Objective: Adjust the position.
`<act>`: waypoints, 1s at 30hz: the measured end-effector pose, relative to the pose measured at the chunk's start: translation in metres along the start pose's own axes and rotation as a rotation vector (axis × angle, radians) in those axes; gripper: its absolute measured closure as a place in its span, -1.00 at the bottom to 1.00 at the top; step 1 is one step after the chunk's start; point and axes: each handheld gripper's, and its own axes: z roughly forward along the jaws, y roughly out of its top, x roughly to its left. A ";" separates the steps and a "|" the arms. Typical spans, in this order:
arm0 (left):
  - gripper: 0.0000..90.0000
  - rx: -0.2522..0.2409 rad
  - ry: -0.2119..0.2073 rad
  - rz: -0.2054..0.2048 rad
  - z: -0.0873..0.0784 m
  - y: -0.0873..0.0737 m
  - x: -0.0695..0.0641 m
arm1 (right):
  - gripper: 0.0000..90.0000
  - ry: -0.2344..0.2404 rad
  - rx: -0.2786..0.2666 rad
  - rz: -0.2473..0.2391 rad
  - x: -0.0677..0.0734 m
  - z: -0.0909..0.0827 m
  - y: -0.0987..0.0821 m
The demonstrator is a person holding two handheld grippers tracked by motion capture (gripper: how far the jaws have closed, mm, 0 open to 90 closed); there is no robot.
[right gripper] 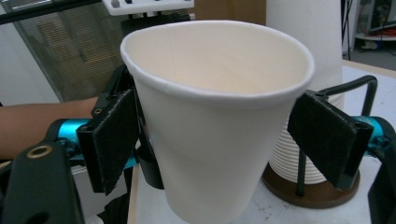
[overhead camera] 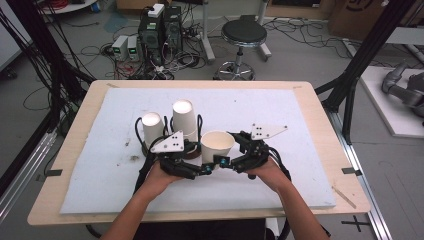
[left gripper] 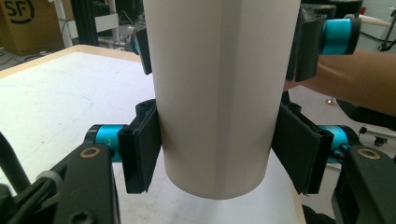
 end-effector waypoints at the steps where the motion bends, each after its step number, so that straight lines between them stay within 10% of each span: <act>1: -0.20 0.003 -0.001 0.001 0.001 0.000 0.000 | -0.53 0.002 -0.004 -0.003 0.000 0.000 0.000; 12: -0.39 0.037 0.047 -0.010 0.004 -0.005 -0.002 | -0.25 -0.021 0.026 -0.064 0.000 -0.004 0.002; 30: -0.47 -0.037 0.202 -0.057 -0.048 -0.019 0.004 | -0.25 -0.129 0.083 -0.102 -0.007 -0.013 0.002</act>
